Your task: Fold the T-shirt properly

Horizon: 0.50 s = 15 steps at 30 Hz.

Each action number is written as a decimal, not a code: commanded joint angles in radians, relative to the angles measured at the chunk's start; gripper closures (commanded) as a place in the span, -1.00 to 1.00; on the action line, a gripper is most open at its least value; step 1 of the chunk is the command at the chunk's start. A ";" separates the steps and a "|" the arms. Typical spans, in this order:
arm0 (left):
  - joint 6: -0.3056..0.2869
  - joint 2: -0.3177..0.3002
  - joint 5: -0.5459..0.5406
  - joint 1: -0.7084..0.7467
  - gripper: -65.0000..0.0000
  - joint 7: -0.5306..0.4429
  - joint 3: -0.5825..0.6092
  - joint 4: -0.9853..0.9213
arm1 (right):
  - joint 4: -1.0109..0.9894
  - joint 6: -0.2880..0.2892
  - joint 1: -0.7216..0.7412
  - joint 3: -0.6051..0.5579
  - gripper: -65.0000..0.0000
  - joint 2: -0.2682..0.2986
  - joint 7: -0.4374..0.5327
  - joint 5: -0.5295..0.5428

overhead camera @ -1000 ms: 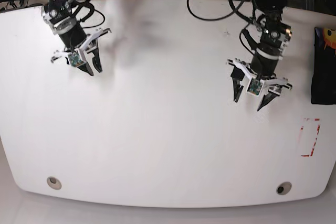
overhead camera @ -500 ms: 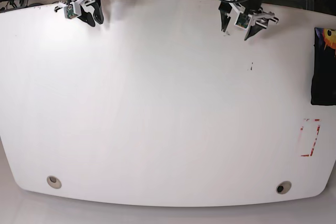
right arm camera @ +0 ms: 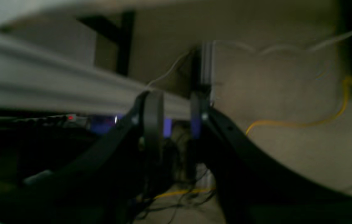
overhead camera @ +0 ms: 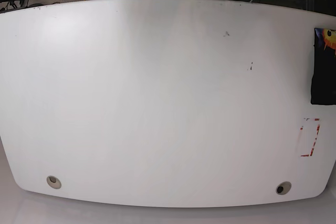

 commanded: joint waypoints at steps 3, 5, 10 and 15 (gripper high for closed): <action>-0.007 -0.030 -0.003 -0.054 0.01 -0.002 0.057 -0.168 | -0.188 -0.078 0.041 -0.047 0.58 0.016 0.066 0.002; -0.007 -0.043 -0.003 -0.096 0.01 -0.002 0.086 -0.264 | -0.268 -0.109 0.078 -0.070 0.58 0.017 0.066 0.002; -0.006 -0.043 -0.002 -0.225 0.02 -0.002 0.112 -0.488 | -0.429 -0.143 0.198 -0.082 0.58 0.019 0.064 -0.004; -0.004 -0.040 -0.002 -0.363 0.02 -0.002 0.134 -0.709 | -0.606 -0.163 0.326 -0.082 0.58 0.017 0.063 -0.065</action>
